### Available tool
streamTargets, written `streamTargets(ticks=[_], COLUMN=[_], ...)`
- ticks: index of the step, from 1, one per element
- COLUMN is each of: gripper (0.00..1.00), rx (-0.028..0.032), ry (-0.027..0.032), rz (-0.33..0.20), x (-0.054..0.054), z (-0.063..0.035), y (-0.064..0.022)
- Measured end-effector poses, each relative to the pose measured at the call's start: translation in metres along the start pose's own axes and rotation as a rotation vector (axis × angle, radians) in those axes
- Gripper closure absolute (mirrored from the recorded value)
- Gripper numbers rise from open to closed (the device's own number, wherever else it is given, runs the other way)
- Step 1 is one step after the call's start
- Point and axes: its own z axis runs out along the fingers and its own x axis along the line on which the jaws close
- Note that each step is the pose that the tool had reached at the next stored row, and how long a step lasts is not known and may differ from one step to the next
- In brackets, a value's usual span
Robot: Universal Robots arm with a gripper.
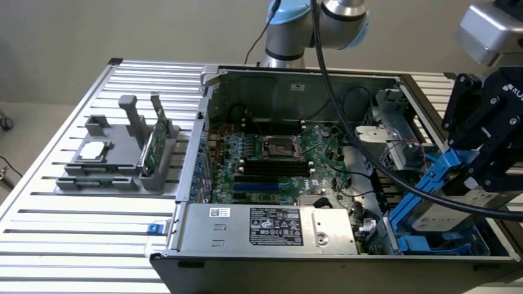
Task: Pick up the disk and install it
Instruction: 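Pick up the disk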
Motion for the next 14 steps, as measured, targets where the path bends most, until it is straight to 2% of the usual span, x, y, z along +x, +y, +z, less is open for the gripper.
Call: streamTargets(ticks=[8,14], gripper=[0.67,0.67], rx=[0.0002,0.0012], ry=[-0.0014,-0.0052], rz=[0.0,0.0], x=[0.0,0.0], z=[0.0145,0.0253], y=[0.0,0.0045])
